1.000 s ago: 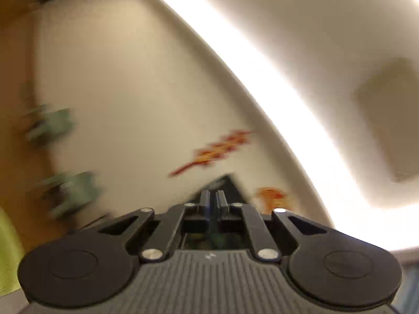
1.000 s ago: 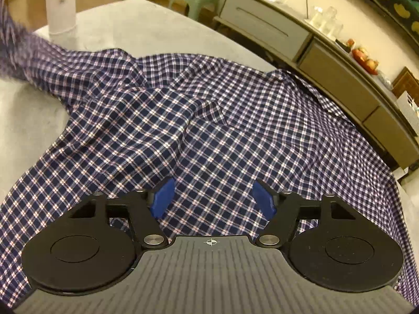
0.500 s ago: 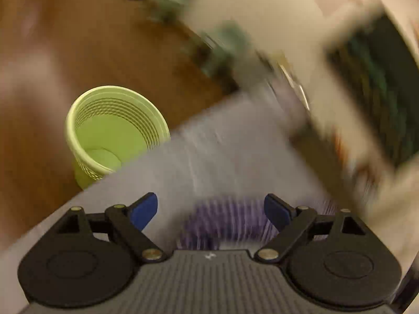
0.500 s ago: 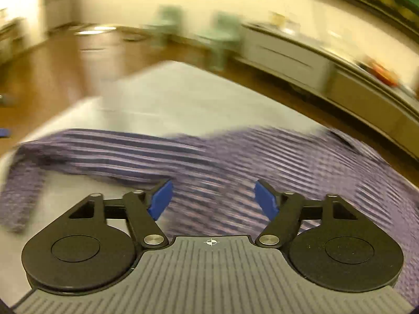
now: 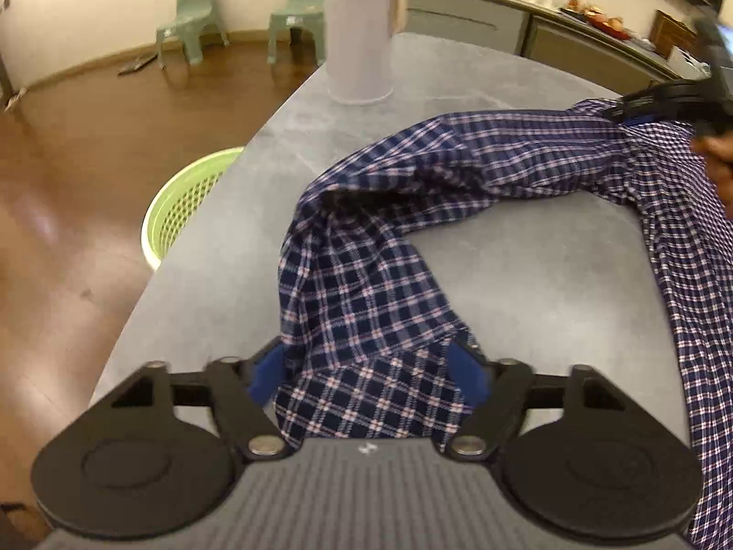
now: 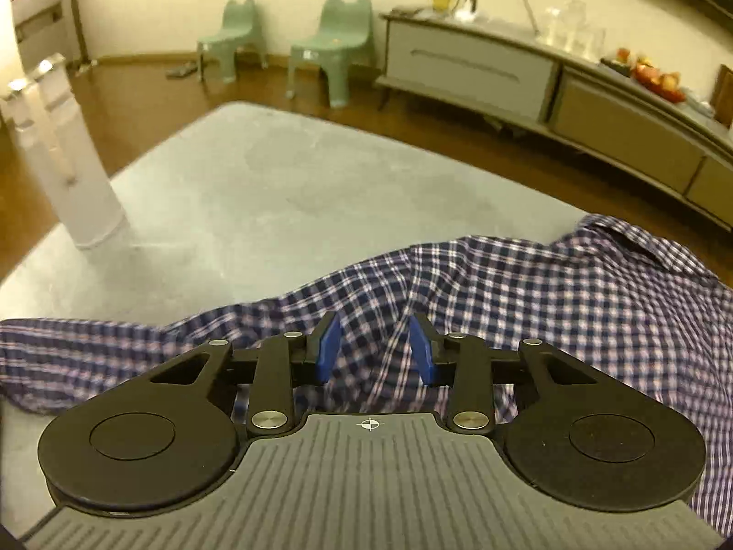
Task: Fold clothes
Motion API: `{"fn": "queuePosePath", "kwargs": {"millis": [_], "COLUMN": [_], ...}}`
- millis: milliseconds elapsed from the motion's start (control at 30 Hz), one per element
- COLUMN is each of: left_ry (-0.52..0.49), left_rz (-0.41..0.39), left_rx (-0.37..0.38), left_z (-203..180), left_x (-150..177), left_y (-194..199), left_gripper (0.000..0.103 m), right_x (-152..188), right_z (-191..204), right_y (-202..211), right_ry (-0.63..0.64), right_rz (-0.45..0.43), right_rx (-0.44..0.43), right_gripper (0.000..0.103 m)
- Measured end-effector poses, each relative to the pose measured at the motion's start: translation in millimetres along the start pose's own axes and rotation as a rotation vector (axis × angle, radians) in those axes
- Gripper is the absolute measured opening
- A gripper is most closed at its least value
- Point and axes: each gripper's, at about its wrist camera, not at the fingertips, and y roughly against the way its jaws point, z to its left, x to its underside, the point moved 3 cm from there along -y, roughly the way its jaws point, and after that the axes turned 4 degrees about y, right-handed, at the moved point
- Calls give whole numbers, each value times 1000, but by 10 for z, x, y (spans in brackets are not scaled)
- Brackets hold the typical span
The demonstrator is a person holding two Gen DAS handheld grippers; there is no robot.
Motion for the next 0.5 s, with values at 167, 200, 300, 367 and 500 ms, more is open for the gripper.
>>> {"fn": "queuePosePath", "kwargs": {"millis": [167, 200, 300, 367, 500], "left_ry": [-96, -104, -75, -36, 96], "left_rz": [-50, -64, -115, -138, -170], "left_rx": [-171, -257, -395, -425, -427], "left_z": [-27, -18, -4, -9, 47], "left_x": [-147, -206, -393, -520, -746], "left_y": [47, 32, 46, 76, 161], "left_gripper": [21, 17, 19, 20, 29], "right_x": [-158, -190, -251, -299, -348], "right_z": [-224, -309, -509, -584, -731], "right_y": [-347, -383, -524, -584, -493], "right_ry": [23, 30, 88, 102, 112], "right_rz": [60, 55, 25, 15, 6], "right_rx": [48, 84, 184, 174, 160], "right_gripper": [47, 47, 47, 48, 51]}}
